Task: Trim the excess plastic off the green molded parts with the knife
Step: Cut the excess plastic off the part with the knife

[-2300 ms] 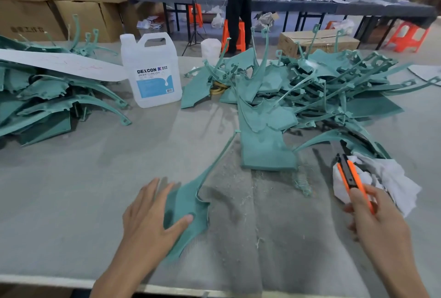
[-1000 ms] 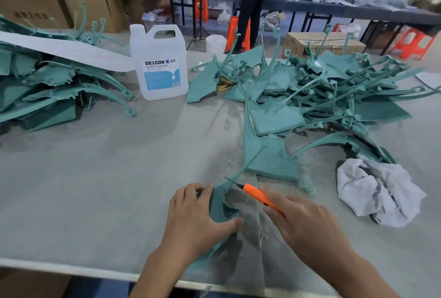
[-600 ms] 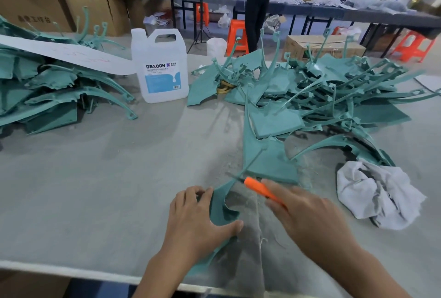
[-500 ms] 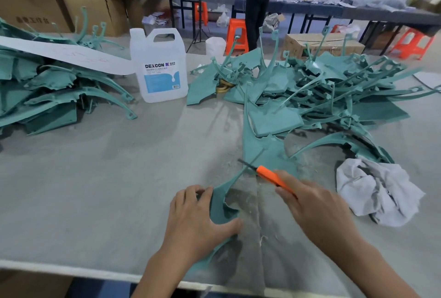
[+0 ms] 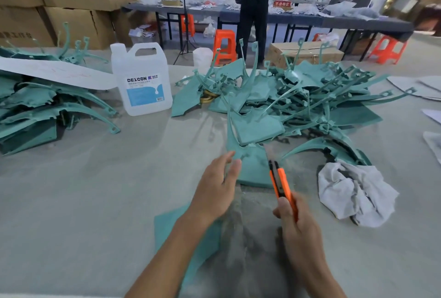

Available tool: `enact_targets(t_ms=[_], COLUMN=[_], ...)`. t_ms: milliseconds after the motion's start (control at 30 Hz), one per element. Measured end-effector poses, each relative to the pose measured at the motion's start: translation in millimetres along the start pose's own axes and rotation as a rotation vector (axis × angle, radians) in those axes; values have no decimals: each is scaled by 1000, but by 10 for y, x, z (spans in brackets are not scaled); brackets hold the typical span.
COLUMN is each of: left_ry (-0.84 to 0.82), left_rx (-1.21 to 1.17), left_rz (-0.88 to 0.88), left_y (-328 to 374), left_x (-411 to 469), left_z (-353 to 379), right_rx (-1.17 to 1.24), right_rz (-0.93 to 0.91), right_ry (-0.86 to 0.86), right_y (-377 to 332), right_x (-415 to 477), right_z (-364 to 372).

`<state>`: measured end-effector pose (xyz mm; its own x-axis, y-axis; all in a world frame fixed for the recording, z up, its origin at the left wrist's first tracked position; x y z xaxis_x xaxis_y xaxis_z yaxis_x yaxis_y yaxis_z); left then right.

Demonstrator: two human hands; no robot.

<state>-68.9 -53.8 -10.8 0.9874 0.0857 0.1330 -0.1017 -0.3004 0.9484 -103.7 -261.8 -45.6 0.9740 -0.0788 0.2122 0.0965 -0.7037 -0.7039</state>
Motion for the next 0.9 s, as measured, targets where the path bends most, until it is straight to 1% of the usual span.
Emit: enact_targets(t_ms=[100,167,267,400,700,900], left_ry=[-41,-49,-27,-33,-50,-62], left_rx=[-94,-57,0,18,-28,-37], left_rz=[-73,-98,-92,-82,-88,-78], left_y=[-69,-175,-271,-300,-334,-329], left_x=[261,349,408,439,448,438], left_z=[173,251,308,329,335,349], right_rx=[32,55,52,22,27,80], right_rz=[0,-16,-33,-54,-77,19], right_ry=[2,7,-7,-37,-39,48], right_y=[-2,-31,-53,-58,-91,-49], right_x=[31,61,87,84,56,130], right_z=[133,179,203,216,199,226])
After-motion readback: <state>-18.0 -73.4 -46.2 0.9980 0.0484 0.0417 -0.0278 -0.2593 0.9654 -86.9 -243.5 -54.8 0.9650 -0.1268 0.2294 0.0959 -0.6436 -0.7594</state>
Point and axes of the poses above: each hand's wrist, its own x-axis towards the middle knuckle, its own z-axis out of the palm, y = z × x, the point moved 7 cm from there along x, towards the middle knuckle, and after that the axes turned 13 degrees about -x, right-handed, at the moved point
